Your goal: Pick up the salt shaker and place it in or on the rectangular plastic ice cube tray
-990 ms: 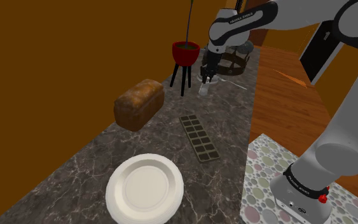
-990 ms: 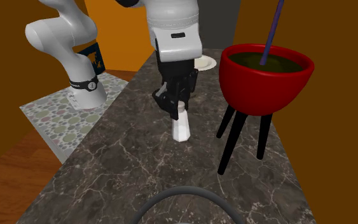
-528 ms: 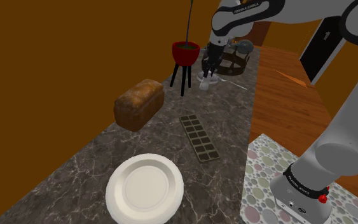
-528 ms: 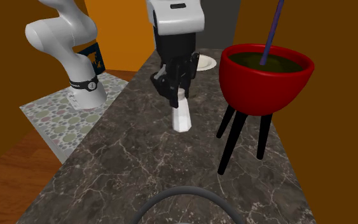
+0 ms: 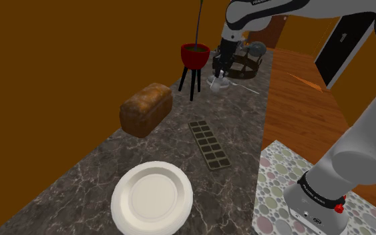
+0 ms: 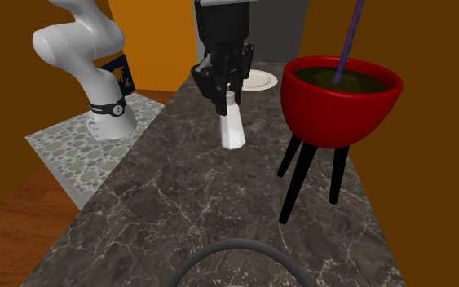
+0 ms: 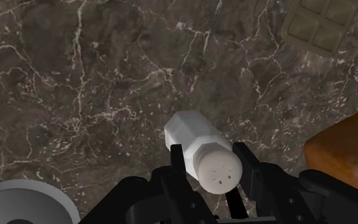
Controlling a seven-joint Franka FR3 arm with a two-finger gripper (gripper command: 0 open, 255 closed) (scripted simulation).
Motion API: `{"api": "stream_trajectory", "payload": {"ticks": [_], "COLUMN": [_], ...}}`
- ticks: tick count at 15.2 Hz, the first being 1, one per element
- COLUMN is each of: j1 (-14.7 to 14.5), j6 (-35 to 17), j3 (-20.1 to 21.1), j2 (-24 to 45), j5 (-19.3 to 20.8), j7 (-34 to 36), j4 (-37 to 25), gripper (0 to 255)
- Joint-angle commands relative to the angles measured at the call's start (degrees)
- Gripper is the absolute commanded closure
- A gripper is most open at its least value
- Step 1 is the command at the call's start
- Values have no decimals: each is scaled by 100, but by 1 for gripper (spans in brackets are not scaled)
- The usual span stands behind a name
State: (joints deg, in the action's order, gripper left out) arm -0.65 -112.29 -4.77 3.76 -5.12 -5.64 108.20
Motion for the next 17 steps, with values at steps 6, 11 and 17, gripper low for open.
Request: {"api": "stream_trajectory", "payload": {"ticks": [6, 11, 17], "j1": [-371, -625, -951], "j6": [-154, -139, -40], "j3": [376, 719, 1193], "j2": [-1070, -1743, -2424], "j5": [53, -9, -189], "j7": [760, 1328, 2038], "j4": [1165, 1780, 2300], "gripper": [255, 255, 255]}}
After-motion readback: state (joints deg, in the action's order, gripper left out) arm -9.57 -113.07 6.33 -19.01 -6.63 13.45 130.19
